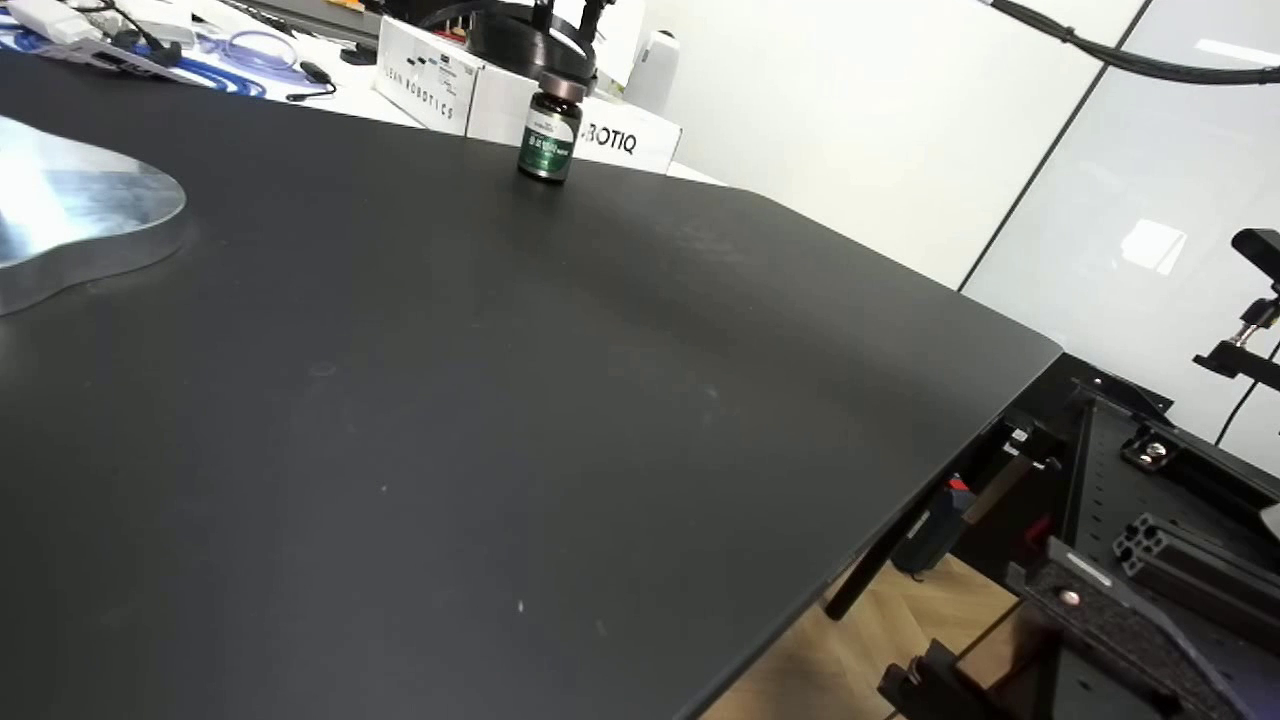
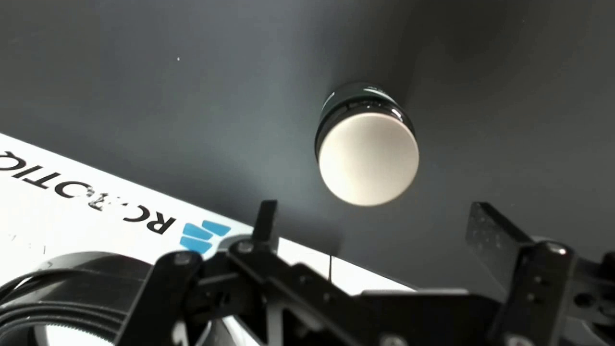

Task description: Remove the bottle from the top of the silver object and move it to the right side of the table

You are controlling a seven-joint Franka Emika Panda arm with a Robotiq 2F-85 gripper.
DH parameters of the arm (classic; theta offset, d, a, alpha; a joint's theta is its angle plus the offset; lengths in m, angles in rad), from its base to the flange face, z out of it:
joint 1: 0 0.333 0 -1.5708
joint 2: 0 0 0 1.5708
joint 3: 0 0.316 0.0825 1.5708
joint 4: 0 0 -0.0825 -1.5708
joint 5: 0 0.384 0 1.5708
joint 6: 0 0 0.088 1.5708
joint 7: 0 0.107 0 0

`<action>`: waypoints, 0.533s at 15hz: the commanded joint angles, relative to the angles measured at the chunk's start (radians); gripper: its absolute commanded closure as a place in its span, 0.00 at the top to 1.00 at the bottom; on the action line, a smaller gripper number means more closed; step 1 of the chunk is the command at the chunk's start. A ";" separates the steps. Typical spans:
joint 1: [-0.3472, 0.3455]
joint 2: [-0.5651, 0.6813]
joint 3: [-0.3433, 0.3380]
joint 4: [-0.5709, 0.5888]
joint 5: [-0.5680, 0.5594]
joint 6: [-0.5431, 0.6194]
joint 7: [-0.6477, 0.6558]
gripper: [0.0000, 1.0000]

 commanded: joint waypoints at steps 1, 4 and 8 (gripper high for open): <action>0.005 -0.052 0.001 0.000 0.000 -0.032 0.007 1.00; 0.014 -0.085 0.001 0.000 -0.001 -0.054 0.006 1.00; 0.031 -0.133 -0.001 0.001 -0.005 -0.149 0.005 1.00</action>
